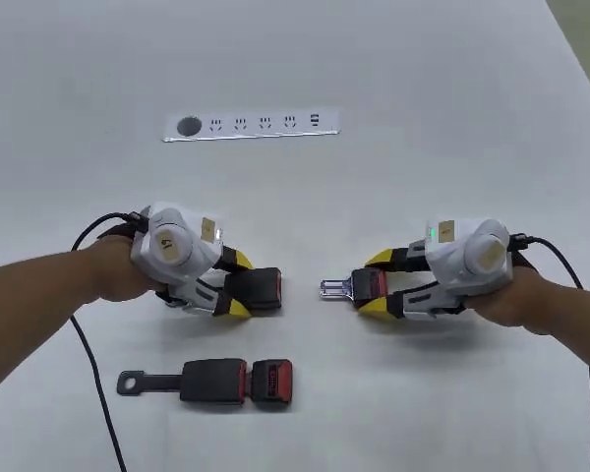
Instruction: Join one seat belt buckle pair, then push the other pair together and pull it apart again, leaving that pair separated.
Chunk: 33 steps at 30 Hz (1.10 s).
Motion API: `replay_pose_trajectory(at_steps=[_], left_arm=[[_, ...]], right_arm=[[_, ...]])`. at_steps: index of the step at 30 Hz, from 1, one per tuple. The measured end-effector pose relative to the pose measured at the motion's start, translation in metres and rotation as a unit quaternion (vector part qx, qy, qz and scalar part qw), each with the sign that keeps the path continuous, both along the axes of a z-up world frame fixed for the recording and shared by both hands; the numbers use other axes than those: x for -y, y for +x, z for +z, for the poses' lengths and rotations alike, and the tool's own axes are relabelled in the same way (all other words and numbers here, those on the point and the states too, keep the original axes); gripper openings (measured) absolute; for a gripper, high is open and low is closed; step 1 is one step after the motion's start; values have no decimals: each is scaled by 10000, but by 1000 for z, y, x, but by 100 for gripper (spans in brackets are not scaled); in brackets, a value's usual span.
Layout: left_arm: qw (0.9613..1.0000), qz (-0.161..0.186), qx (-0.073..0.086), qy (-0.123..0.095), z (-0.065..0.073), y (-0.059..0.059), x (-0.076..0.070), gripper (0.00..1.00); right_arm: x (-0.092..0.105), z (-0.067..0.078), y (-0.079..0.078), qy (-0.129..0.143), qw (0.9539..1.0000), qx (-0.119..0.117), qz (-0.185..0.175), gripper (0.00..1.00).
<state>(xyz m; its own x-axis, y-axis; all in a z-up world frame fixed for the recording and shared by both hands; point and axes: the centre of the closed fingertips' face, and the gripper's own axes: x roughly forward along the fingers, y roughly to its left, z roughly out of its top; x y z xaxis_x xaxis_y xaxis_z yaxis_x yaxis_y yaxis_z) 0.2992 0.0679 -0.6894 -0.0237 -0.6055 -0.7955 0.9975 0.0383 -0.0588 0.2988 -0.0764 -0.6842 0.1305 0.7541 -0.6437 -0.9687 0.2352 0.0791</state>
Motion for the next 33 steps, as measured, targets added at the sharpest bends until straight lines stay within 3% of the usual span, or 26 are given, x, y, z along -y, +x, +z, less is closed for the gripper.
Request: replay_pose_trajectory(at_steps=[17, 27, 33], left_arm=[[10000, -38, -10, -14, -2, 0, 0, 34], [10000, -8, 10, 7, -1, -2, 1, 34], [10000, 16, -69, 40, 1, -7, 4, 38]], right_arm=[[23, 0, -1, -26, 10000, 11, -55, 35], [25, 0, -3, -28, 9999, -11, -97, 36], [24, -3, -3, -208, 9997, 137, -42, 36]])
